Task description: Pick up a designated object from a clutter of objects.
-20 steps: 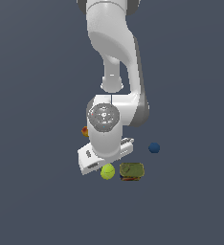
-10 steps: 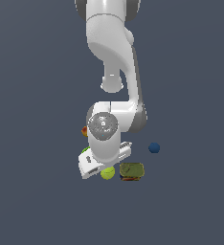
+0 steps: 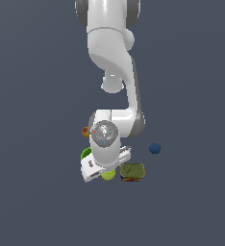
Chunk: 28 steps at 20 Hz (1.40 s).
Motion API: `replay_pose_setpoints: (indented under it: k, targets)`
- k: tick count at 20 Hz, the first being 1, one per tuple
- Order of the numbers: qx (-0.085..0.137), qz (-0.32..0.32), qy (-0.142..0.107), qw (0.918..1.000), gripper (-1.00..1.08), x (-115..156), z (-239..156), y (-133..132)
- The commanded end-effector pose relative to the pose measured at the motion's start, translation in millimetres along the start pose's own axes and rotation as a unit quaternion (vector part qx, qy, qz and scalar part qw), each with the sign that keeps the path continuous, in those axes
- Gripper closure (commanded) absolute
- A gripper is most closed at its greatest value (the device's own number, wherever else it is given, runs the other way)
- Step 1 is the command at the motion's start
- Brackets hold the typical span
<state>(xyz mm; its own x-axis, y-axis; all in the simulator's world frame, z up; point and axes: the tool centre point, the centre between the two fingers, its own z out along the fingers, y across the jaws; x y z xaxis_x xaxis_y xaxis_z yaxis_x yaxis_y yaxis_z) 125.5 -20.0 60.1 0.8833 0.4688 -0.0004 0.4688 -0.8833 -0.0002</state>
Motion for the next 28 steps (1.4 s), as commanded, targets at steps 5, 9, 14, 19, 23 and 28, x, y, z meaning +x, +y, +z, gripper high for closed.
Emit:
replay_pose_setpoints:
  k: [5, 9, 14, 19, 23, 28]
  targets:
    - [0.000, 0.000, 0.000, 1.0000, -0.92, 0.4, 19.2, 0.5]
    - [0.000, 0.000, 0.000, 1.0000, 1.08, 0.9, 19.0, 0.8]
    - [0.000, 0.000, 0.000, 1.0000, 1.08, 0.9, 19.0, 0.8]
    - [-0.003, -0.001, 0.005, 1.0000, 1.08, 3.9, 11.5, 2.3]
    - [-0.003, -0.001, 0.005, 1.0000, 1.08, 3.6, 6.8, -1.9]
    - [-0.003, -0.001, 0.005, 1.0000, 1.08, 2.7, -8.2, -15.6]
